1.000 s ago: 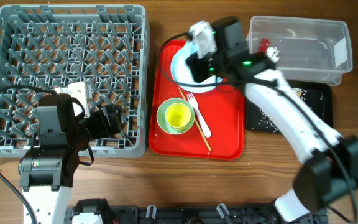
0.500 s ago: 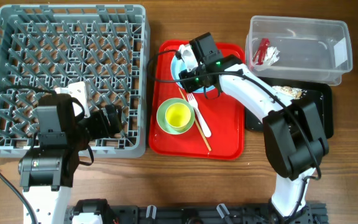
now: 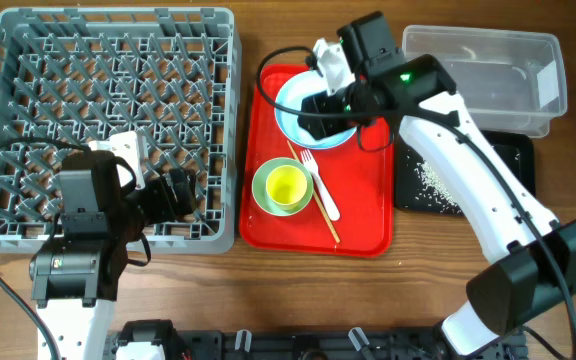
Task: Sort waste into correct bins and load items into the dishwasher rack
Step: 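Grasp the yellow cup from the green bowl with the right gripper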
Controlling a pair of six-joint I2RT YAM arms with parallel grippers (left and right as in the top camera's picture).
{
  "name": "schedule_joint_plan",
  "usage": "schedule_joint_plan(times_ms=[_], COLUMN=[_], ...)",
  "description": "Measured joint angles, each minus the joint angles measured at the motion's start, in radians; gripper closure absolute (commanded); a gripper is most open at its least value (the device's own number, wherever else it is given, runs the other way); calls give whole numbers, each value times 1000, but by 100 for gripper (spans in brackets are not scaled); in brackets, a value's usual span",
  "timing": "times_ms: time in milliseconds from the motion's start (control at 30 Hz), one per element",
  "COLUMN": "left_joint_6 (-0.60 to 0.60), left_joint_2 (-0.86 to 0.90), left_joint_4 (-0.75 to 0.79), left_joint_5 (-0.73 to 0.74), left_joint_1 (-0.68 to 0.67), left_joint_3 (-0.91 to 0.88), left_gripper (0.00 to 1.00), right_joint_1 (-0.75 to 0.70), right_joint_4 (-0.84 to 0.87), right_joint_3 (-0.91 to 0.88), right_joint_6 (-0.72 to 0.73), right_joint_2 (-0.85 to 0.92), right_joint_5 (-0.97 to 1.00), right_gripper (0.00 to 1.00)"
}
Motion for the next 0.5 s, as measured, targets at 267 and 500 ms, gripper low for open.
schedule_joint_plan(times_ms=[267,500], left_joint_6=[0,0], left_joint_2=[0,0], left_joint_4=[0,0], left_joint_5=[0,0], left_joint_1=[0,0], left_joint_3=[0,0], left_gripper=[0,0], right_joint_1=[77,84], right_joint_4=[55,196], right_joint_3=[-258,-388], right_joint_6=[103,186], right_joint_2=[8,10], right_joint_5=[-12,-10], right_gripper=[48,59])
